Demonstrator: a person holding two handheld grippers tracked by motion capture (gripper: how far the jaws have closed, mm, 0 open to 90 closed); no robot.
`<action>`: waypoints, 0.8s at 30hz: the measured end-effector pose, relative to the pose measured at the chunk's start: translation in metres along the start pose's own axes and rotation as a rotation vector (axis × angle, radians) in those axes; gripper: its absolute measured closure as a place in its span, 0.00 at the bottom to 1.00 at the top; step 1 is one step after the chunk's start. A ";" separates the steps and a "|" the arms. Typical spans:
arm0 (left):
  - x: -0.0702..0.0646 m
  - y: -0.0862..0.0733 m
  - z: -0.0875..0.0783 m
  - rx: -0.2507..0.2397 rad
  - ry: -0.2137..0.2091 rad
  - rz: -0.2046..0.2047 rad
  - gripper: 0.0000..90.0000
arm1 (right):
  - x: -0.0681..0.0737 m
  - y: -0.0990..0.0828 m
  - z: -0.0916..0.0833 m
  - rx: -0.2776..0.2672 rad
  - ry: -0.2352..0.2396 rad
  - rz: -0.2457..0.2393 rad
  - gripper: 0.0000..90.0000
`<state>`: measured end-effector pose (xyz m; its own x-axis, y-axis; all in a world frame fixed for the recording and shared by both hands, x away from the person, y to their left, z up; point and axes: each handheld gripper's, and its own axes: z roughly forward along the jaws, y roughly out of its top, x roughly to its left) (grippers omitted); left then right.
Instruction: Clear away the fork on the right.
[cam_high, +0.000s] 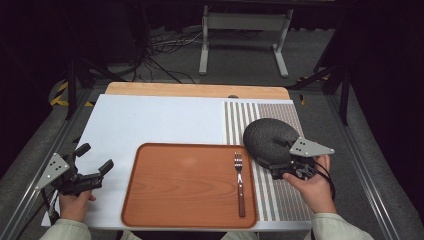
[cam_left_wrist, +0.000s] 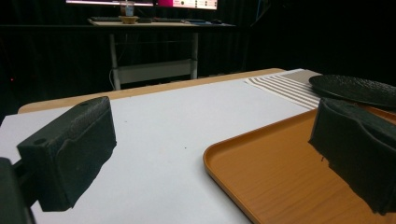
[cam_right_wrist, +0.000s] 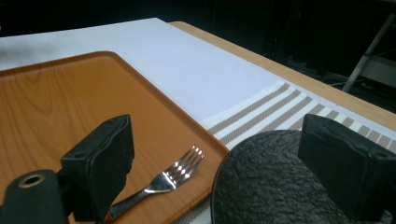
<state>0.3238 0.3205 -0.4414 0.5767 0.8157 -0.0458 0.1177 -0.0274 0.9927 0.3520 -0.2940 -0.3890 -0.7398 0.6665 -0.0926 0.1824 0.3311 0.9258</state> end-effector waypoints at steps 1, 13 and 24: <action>0.000 0.000 0.000 0.000 0.000 -0.001 0.01 | -0.001 -0.003 -0.002 -0.005 -0.001 0.002 0.11; 0.000 0.000 0.000 0.001 -0.001 -0.002 0.01 | -0.006 -0.040 -0.019 -0.082 -0.032 0.054 0.10; -0.001 0.000 0.001 0.000 -0.002 0.000 0.01 | -0.010 -0.061 -0.030 -0.097 -0.058 0.069 0.09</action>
<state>0.3238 0.3196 -0.4419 0.5780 0.8147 -0.0464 0.1183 -0.0274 0.9926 0.3288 -0.3405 -0.4332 -0.6888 0.7235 -0.0458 0.1658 0.2187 0.9616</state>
